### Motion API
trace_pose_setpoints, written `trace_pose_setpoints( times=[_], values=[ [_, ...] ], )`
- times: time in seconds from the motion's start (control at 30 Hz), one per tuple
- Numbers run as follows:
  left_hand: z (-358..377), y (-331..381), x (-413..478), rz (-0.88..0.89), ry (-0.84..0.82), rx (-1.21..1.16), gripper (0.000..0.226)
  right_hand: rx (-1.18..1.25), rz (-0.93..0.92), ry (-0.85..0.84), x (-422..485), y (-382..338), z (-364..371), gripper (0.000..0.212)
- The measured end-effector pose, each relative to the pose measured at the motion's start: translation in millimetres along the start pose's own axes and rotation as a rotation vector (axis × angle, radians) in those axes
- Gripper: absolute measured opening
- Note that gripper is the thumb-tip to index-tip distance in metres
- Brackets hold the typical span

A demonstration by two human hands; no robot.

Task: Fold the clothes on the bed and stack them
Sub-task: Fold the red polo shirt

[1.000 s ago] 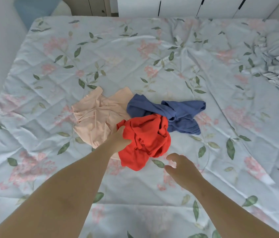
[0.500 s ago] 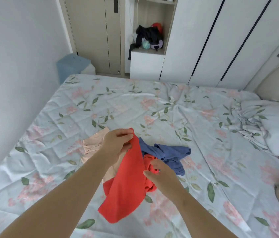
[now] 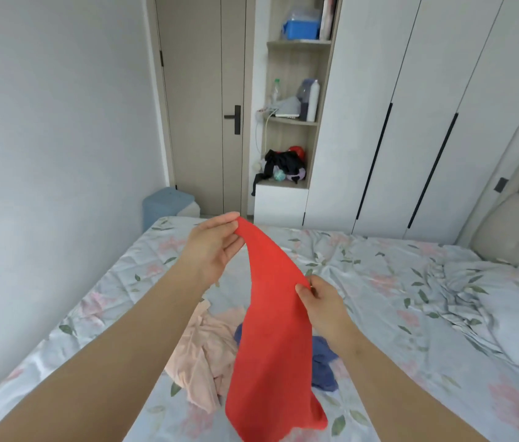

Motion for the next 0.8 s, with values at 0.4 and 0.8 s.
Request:
trace_pose_setpoints(
  times=[0.4,0.8],
  values=[
    [24,-74,-37,-0.049,-0.369,0.767,0.048,0.607,-0.010,0.145,13,-75,-78,0.025],
    [37,7,-21,-0.100,0.072,0.026,0.036,0.421,-0.045,-0.341,-28,-11,-2,0.018]
  ],
)
Point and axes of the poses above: each hand's wrist, its own x-axis towards the middle knuckle, its own z-axis out of the palm, y = z × x, the point moved 8 cm from there along x, towards the middle knuckle, and after that the axes turned 11 degrees about -x, right-handed, at the moved point
